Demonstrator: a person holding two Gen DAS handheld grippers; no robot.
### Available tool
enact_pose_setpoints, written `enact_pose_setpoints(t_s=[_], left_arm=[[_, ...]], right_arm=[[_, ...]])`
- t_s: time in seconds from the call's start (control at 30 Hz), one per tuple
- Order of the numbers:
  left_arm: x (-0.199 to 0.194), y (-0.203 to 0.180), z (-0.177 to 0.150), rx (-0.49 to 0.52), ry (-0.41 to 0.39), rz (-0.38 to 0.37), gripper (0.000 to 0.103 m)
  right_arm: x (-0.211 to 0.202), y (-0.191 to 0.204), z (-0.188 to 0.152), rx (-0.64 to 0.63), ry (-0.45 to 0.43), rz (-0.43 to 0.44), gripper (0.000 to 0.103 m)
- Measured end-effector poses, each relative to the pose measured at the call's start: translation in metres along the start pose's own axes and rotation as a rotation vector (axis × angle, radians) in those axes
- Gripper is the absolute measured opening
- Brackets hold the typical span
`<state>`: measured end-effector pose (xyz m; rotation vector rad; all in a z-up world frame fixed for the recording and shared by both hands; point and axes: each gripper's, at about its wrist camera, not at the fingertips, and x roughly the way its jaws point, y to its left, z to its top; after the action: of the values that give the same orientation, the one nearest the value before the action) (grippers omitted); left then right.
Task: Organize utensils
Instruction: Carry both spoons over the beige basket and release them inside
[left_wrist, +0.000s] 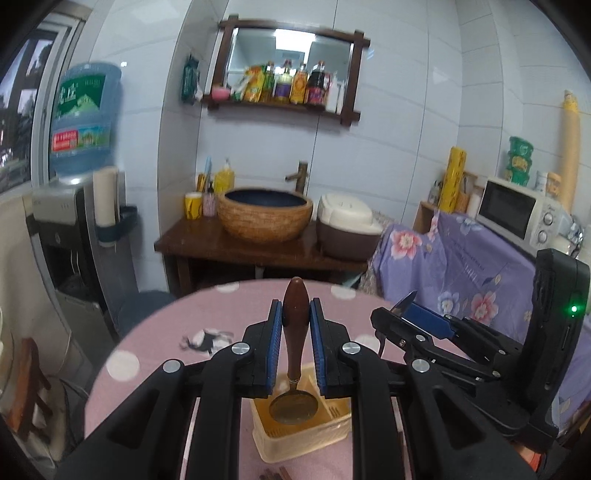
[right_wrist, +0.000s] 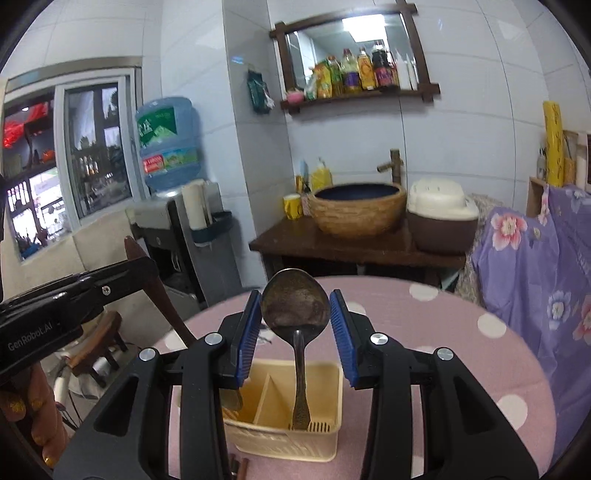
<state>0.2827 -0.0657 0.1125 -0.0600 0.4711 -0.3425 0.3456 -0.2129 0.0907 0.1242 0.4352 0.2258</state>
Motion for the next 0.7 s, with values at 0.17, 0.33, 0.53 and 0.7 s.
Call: enact_pose_setpoints(t_s=[0.17, 0.33, 0.53, 0.7], left_arm=[[0.016, 0.003, -0.03, -0.01, 0.052, -0.006, 0.016], [0.026, 0.005, -0.046, -0.007, 0.09, 0.004, 0.016], [0.034, 0.01, -0.052, -0.024, 0.114, 0.011, 0.016], [0.032, 0.01, -0.052, -0.021, 0.102, 0.016, 0.016]], right_arm=[[0.013, -0.004, -0.037, -0.013, 0.053, -0.031, 0.038], [0.015, -0.003, -0.056, -0.036, 0.056, -0.043, 0.038], [0.016, -0.002, -0.059, -0.048, 0.049, -0.053, 0.039], [0.013, -0.002, -0.061, -0.053, 0.037, -0.06, 0.044]])
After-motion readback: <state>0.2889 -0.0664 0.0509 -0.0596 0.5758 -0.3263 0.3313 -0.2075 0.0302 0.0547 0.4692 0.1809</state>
